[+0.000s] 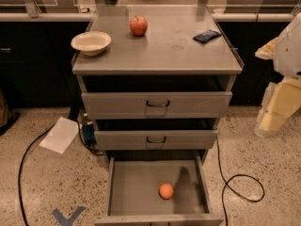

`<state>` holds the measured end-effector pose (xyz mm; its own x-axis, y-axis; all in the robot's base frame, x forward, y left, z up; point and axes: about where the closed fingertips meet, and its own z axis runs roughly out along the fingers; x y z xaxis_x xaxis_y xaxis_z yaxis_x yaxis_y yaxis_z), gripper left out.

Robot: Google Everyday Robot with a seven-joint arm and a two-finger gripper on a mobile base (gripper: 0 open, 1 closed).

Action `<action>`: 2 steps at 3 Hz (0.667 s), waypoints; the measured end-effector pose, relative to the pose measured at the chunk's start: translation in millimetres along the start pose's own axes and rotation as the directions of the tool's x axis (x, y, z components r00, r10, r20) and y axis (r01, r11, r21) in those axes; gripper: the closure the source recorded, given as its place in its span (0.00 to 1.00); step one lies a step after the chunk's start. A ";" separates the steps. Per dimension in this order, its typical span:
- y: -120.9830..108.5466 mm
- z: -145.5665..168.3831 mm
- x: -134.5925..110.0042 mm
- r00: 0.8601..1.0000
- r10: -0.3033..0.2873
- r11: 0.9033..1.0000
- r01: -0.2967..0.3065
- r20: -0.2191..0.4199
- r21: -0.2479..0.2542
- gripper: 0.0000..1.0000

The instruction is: Pick orange from bottom drawer and place on counter

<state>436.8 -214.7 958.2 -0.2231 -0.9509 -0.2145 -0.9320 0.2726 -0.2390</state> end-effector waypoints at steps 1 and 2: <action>14.6 45.8 2.7 0.999 -0.020 0.999 0.022 0.047 -0.034 0.00; 29.2 108.2 11.9 0.994 -0.014 0.998 0.020 0.107 -0.052 0.00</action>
Offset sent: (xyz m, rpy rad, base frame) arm 0.0143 0.0160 -0.1963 0.1902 -0.0092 0.0541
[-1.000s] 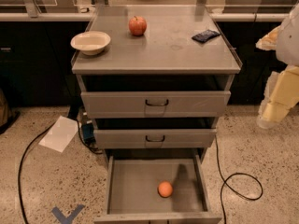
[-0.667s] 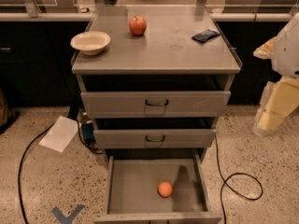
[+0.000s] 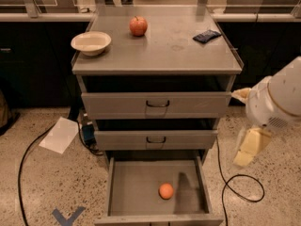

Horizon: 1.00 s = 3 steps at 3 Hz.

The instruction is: Pick orange from bottom drawer and place on counter

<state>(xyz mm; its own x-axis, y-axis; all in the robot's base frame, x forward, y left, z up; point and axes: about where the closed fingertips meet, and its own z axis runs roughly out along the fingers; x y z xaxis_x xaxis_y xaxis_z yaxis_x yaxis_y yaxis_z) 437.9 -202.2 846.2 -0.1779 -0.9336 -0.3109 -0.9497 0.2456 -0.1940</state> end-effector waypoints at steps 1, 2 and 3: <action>5.0 57.4 13.8 0.997 0.026 0.999 -0.028 0.079 0.016 0.00; 5.0 57.4 13.7 0.997 0.026 0.999 -0.028 0.079 0.016 0.00; 8.2 73.9 14.4 0.992 0.039 0.999 -0.041 0.118 0.008 0.00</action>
Offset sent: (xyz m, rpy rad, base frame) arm 0.0022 0.0029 -0.0522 0.0685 -0.0047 -0.0071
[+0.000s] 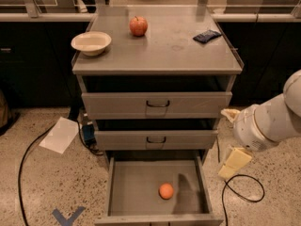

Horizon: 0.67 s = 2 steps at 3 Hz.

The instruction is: Pick orange from bottom drawer and place on counter

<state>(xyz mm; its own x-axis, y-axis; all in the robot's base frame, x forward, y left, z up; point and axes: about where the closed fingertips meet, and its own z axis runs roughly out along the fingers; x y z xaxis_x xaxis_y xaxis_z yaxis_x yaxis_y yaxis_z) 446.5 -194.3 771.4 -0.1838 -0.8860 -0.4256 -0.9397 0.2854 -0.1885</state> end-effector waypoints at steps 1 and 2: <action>6.2 38.3 11.2 0.999 0.005 1.000 -0.005 0.042 -0.002 0.00; 5.5 75.7 27.8 0.998 -0.013 0.999 0.010 0.069 0.037 0.00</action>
Offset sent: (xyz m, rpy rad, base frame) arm 0.0265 -0.0003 -0.1279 0.0731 -0.1340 0.0010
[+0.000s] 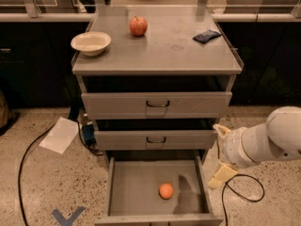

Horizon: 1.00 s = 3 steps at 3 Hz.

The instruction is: Pick orange from bottom drawer and place on counter

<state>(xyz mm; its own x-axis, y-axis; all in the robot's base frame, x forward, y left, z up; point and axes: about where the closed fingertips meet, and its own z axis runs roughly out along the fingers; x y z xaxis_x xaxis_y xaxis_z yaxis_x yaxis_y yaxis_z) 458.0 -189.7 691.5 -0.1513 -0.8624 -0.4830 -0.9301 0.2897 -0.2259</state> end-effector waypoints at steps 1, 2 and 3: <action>-8.6 35.9 23.8 1.000 -0.002 0.999 0.003 -0.025 0.040 0.00; -12.0 75.4 48.8 0.998 0.049 0.998 -0.048 -0.037 0.039 0.00; -7.4 82.8 50.4 0.998 0.056 0.998 -0.055 -0.031 0.029 0.00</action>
Offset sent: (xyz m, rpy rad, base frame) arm 0.0422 -0.0236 -0.1340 -0.0222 0.0315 -0.1217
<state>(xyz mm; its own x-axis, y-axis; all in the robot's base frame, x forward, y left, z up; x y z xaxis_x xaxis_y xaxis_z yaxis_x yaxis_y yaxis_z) 485.0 -201.0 598.8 -0.2133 -0.8572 -0.4686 -0.9102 0.3487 -0.2235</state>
